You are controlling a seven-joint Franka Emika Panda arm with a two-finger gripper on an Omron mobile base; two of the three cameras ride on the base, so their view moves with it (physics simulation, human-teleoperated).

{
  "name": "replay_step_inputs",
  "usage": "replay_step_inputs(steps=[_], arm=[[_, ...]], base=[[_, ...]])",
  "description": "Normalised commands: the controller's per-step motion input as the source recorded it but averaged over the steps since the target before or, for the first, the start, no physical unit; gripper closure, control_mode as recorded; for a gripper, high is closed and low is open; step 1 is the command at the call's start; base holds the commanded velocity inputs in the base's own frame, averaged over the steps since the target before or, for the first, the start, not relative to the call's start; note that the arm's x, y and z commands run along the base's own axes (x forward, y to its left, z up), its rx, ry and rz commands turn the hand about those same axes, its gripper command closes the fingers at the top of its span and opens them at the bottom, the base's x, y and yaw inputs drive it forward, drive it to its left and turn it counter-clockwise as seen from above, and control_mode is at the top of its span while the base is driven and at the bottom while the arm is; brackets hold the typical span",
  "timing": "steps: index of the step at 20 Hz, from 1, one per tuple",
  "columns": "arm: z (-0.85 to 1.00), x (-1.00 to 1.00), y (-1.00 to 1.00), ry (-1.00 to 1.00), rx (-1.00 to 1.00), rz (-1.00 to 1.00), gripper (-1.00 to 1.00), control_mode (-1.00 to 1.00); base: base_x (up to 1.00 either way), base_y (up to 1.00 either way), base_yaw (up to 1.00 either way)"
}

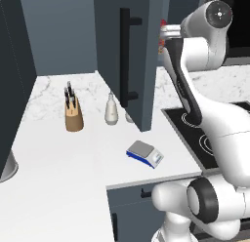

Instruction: Pick the cereal and place it on the digital scale for weighing, and close the cabinet.

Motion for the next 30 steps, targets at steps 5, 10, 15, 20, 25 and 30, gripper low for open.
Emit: replay_step_inputs(steps=[5, 10, 15, 20, 25, 30], arm=[[-0.03, 0.40, -0.08, 0.00, 0.00, 0.00, -1.00, -1.00], [-0.10, 0.44, -0.26, 0.00, 0.02, 0.00, -1.00, -1.00], [-0.12, 0.49, -0.11, 0.01, 0.00, 0.00, -1.00, -1.00], [0.00, 0.48, 0.00, 0.03, 0.00, 0.00, -1.00, -1.00], [0.00, 0.38, 0.00, 0.06, 0.00, 0.00, -1.00, -1.00], [0.00, 0.38, 0.00, 0.00, 0.00, 0.00, -1.00, -1.00]], base=[[0.00, 0.00, 0.00], [0.00, 0.00, 0.00], [0.00, 0.00, 0.00], [0.00, 0.00, 0.00], [0.00, 0.00, 0.00], [0.00, 0.00, 0.00]])
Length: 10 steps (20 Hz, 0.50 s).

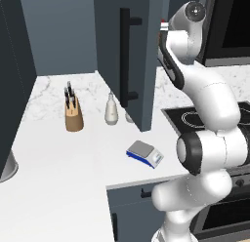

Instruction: Pick the cereal and place it on the digital scale for weighing, and close the cabinet.

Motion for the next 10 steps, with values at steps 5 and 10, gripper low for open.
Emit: replay_step_inputs(steps=[5, 10], arm=[[0.00, 0.35, 0.00, 0.00, 0.00, 0.00, -1.00, -1.00], [-0.05, 0.31, 0.00, 0.00, 0.00, 0.00, -1.00, -1.00]], base=[[0.00, 0.00, 0.00], [0.00, 0.00, 0.00]])
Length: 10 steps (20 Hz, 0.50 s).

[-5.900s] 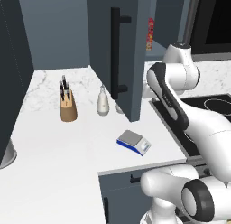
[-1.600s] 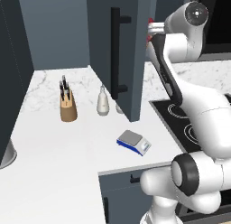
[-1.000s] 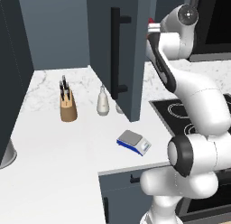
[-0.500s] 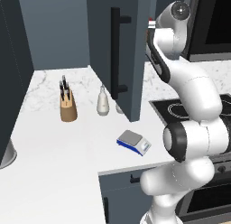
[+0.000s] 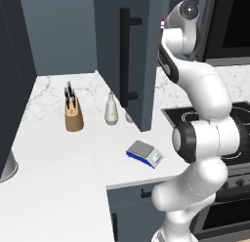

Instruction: Pick the cereal and place it on the digital scale for weighing, and close the cabinet.

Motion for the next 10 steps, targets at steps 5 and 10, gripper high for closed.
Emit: replay_step_inputs(steps=[5, 10], arm=[[-0.09, 0.28, 0.00, 0.00, 0.00, 0.00, -1.00, -1.00], [-0.07, 0.17, -0.05, 0.00, 0.00, 0.00, -1.00, -1.00]], base=[[0.00, 0.00, 0.00], [0.00, 0.00, 0.00]])
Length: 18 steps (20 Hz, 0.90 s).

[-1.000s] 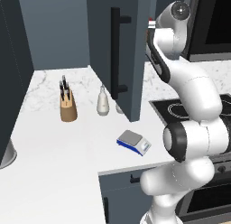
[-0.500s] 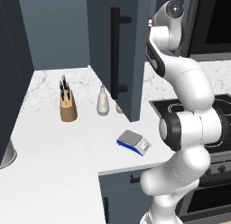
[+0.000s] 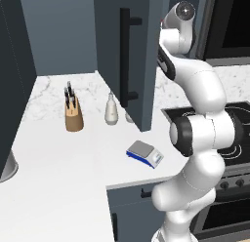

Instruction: Pick the cereal and place it on the digital scale for weighing, and close the cabinet.

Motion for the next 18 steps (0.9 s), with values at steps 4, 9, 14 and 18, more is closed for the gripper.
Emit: replay_step_inputs(steps=[4, 9, 14, 18], arm=[[-0.05, 0.20, -0.05, 0.00, 0.00, 0.00, -1.00, -1.00], [-0.01, 0.11, -0.06, 0.00, 0.00, 0.00, -1.00, -1.00], [0.00, 0.14, -0.02, 0.00, 0.00, 0.00, -1.00, -1.00], [-0.03, 0.21, 0.00, 0.00, 0.00, 0.00, -1.00, -1.00]], base=[[0.00, 0.00, 0.00], [0.00, 0.00, 0.00], [0.00, 0.00, 0.00], [0.00, 0.00, 0.00]])
